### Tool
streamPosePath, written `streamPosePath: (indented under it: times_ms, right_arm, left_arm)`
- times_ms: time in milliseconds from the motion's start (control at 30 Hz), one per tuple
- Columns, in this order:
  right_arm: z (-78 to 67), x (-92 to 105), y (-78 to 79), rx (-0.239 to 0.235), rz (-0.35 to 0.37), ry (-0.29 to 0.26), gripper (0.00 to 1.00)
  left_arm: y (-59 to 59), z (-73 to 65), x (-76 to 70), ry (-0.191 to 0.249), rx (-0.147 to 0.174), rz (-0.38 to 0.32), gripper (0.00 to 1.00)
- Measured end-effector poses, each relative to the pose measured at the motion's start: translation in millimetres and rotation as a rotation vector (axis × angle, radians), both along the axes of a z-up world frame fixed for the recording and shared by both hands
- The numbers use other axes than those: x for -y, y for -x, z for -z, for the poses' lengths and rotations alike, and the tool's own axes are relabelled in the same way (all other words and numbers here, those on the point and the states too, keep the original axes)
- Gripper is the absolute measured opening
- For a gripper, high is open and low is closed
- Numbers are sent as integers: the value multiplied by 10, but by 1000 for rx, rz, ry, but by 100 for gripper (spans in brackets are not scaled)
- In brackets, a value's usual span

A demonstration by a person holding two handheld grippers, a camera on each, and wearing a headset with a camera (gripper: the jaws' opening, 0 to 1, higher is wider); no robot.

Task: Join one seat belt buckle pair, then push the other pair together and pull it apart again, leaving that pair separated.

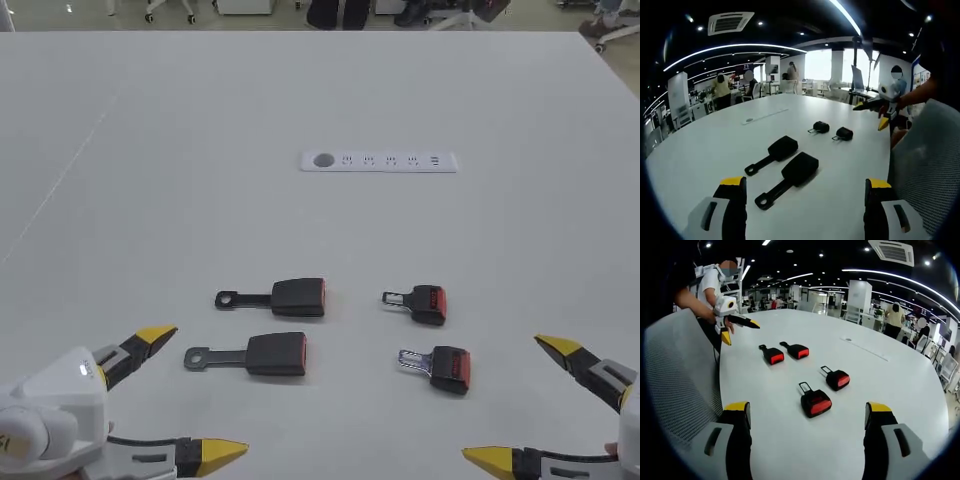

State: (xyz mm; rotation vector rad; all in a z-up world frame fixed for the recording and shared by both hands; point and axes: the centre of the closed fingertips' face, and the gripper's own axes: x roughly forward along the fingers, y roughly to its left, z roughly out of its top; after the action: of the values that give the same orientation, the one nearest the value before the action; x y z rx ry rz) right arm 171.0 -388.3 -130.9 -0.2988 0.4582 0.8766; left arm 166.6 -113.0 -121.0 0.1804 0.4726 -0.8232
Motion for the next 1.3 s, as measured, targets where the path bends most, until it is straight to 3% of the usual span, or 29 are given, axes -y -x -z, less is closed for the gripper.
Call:
streamPosePath:
  times_ms: [1300]
  right_arm:
    - [-7,12,0,5,-9,11,94]
  left_arm:
    - [-14,-35,16,5,-2,-10,99]
